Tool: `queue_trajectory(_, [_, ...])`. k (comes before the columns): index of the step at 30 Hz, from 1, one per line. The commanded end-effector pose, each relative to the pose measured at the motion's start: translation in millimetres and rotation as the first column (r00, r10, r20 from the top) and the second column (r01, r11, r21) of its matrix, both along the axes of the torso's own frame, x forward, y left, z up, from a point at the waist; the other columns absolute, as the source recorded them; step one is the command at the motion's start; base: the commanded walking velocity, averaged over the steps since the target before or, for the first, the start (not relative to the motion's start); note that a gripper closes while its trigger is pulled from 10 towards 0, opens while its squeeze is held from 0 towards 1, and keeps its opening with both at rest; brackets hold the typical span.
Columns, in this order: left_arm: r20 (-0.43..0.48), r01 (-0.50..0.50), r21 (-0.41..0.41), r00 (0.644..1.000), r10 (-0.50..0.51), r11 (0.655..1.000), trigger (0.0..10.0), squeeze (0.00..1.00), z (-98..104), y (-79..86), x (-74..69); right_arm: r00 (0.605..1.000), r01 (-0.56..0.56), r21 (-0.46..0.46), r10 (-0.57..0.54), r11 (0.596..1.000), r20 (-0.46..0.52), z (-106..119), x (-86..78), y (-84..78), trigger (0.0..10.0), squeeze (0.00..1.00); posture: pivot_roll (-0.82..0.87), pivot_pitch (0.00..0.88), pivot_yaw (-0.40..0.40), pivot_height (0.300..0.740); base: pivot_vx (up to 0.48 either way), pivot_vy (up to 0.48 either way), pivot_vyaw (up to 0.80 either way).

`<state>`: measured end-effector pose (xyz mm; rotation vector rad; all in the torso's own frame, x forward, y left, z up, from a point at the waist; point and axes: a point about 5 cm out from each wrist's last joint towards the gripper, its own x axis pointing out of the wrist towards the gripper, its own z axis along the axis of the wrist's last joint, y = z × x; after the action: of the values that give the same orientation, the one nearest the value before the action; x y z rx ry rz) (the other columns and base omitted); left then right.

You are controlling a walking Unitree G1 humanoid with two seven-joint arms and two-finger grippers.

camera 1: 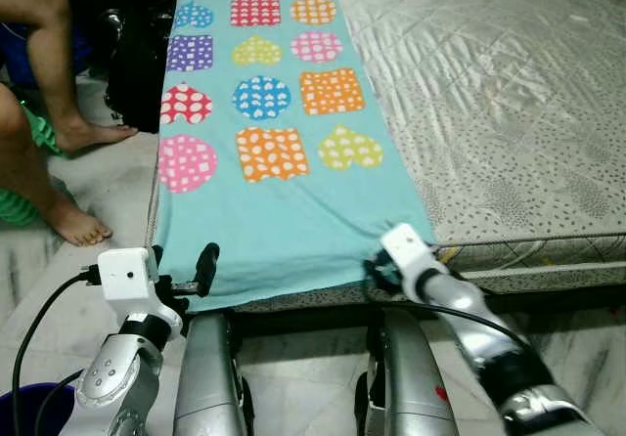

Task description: Clean up the room

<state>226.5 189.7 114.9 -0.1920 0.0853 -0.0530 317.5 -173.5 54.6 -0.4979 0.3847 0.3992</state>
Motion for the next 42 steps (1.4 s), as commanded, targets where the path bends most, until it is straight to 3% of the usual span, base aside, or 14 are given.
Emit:
queue_trajectory(1, [-0.015, -0.014, 0.008, 1.0, 0.014, 1.0, 10.0, 0.0, -2.3, 3.1, -2.5, 1.0, -0.001, -0.001, 0.001, 1.0, -0.015, -1.6, -6.1, -7.8, 10.0, 0.25, 0.09, 0.201, -0.019, 0.545, 0.0, 0.0, 0.0])
queue_trajectory(4, [-0.018, -0.011, 0.006, 1.0, 0.011, 1.0, 10.0, 0.0, -3.9, 2.2, -2.9, 1.0, -0.013, -0.011, 0.012, 1.0, -0.028, -1.2, -20.9, -23.0, 10.0, 0.18, 0.07, 0.197, -0.017, 0.545, 0.0, 0.0, 0.0])
queue_trajectory(5, [-0.019, -0.007, 0.004, 1.0, 0.007, 1.0, 10.0, 0.0, -4.7, 1.6, -2.7, 1.0, -0.012, 0.014, 0.012, 1.0, -0.02, 2.5, -27.5, -26.9, 10.0, 0.04, 0.06, 0.194, -0.014, 0.545, 0.0, 0.0, 0.0])
queue_trajectory(6, [-0.019, -0.007, 0.004, 1.0, 0.007, 1.0, 10.0, 0.0, -4.7, 1.6, -2.7, 1.0, -0.012, 0.014, 0.012, 1.0, -0.02, 2.5, -27.5, -26.9, 10.0, 0.04, 0.06, 0.194, -0.014, 0.545, 0.0, 0.0, 0.0])
queue_trajectory(7, [-0.021, -0.005, 0.003, 1.0, 0.005, 1.0, 10.0, 0.0, -5.4, 1.4, -2.6, 1.0, -0.002, 0.059, 0.003, 0.998, -0.011, 5.9, -30.9, -27.1, 10.0, 0.0, 0.06, 0.19, -0.012, 0.545, 0.0, 0.0, 0.0])
queue_trajectory(10, [-0.021, -0.002, 0.002, 1.0, 0.002, 1.0, 10.0, 0.0, -6.0, 1.9, -2.7, 1.0, 0.008, 0.153, -0.011, 0.988, 0.02, 13.0, -33.7, -23.3, 10.0, 0.0, 0.05, 0.184, -0.007, 0.545, 0.0, 0.0, 0.0])
queue_trajectory(12, [-0.023, -0.001, 0.001, 1.0, 0.001, 1.0, 10.0, 0.0, -7.2, 1.8, -2.5, 0.994, 0.079, 0.259, -0.097, 0.963, 0.057, 21.4, -31.1, -19.0, 10.0, 0.0, 0.03, 0.17, 0.0, 0.545, 0.0, 0.0, 0.0])
queue_trajectory(14, [-0.028, 0.005, -0.003, 1.0, -0.005, 1.0, 10.0, 0.0, -10.4, -0.4, -1.1, 0.977, 0.094, 0.444, -0.169, 0.891, 0.131, 43.9, -27.3, -4.2, 10.0, 0.0, 0.02, 0.153, 0.007, 0.545, 0.0, 0.0, 0.0])
queue_trajectory(19, [-0.026, 0.015, -0.012, 1.0, -0.015, 1.0, 10.0, 0.0, -12.0, -4.9, 2.7, 0.96, 0.049, 0.54, -0.189, 0.84, 0.206, 65.5, -24.2, 10.4, 10.0, 0.0, 0.02, 0.126, 0.014, 0.545, 0.0, 0.0, 0.0])
queue_trajectory(20, [-0.018, 0.02, -0.017, 1.0, -0.02, 1.0, 10.0, 0.0, -11.3, -7.0, 6.7, 0.945, 0.035, 0.59, -0.219, 0.807, 0.244, 79.7, -18.9, 16.9, 10.0, 0.0, 0.01, 0.112, 0.018, 0.545, 0.0, 0.0, 0.0])
queue_trajectory(24, [-0.009, 0.024, -0.02, 1.0, -0.024, 1.0, 10.0, 0.0, -11.7, -7.8, 12.1, 0.927, 0.032, 0.636, -0.261, 0.771, 0.269, 96.2, -8.1, 20.3, 10.0, 0.0, 0.0, 0.09, 0.022, 0.563, 0.0, 0.0, 0.0])
queue_trajectory(28, [-0.004, 0.026, -0.02, 1.0, -0.026, 0.999, 10.0, 0.0, -12.9, -7.9, 14.7, 0.918, 0.024, 0.647, -0.273, 0.762, 0.287, 105.6, -1.8, 18.9, 10.0, 0.0, 0.0, 0.077, 0.023, 0.585, 0.0, 0.0, 0.0])
queue_trajectory(42, [0.007, 0.027, -0.027, 1.0, -0.027, 0.999, 10.0, 0.0, -18.0, -10.6, 20.9, 0.91, 0.037, 0.66, -0.299, 0.75, 0.288, 109.2, 5.3, 17.3, 10.0, 0.0, -0.01, 0.031, 0.024, 0.67, 0.0, 0.0, 0.0])
